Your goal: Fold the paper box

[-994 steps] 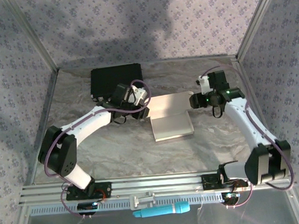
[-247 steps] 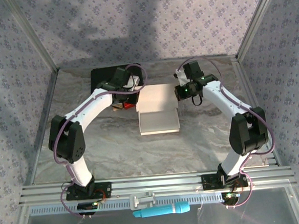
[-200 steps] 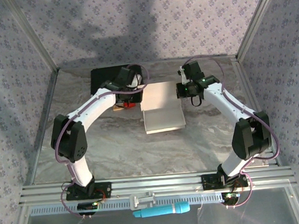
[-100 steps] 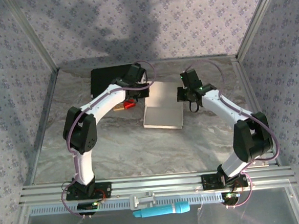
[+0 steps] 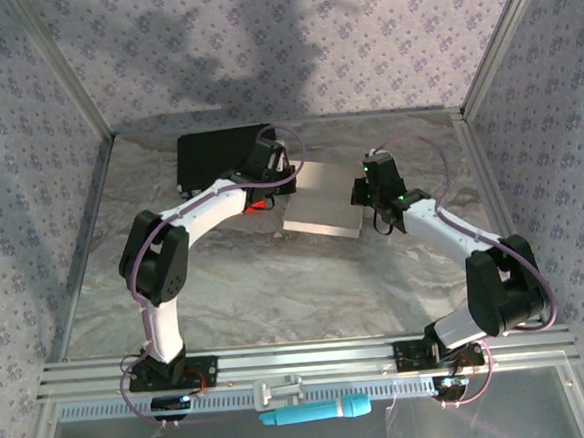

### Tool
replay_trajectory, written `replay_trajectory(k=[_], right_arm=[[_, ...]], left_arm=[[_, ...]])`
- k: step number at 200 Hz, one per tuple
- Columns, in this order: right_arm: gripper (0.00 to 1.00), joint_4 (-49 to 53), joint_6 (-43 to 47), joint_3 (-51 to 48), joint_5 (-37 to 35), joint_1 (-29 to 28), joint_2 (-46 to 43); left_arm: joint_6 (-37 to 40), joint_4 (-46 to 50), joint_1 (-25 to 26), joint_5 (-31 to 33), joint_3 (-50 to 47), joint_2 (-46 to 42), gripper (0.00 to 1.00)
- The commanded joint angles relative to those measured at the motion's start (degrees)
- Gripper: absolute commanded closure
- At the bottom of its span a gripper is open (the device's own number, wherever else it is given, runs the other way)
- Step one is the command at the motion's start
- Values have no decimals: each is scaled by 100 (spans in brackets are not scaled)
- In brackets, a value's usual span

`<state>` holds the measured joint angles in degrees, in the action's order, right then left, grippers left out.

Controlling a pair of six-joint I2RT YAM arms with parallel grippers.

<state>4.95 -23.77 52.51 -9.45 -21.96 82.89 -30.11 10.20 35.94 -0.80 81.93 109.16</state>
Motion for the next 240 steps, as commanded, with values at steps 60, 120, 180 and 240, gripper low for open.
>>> replay_trajectory(k=[60,120,180,240], right_arm=[[100,-396,-639,-300,74,-142,-346],[100,290,-1174,760,-483,-400,316],[100,62,-1277,273,-481,-387,213],[100,55,-1410,-236,-413,-427,-41]], left_arm=[[-195,-1015,255,-650,-990,-567,100],[-613,-86,331,-428,176,-149,100],[-516,-290,352,-433,-207,-124,100],[-493,-870,475,-510,-888,-289,100]])
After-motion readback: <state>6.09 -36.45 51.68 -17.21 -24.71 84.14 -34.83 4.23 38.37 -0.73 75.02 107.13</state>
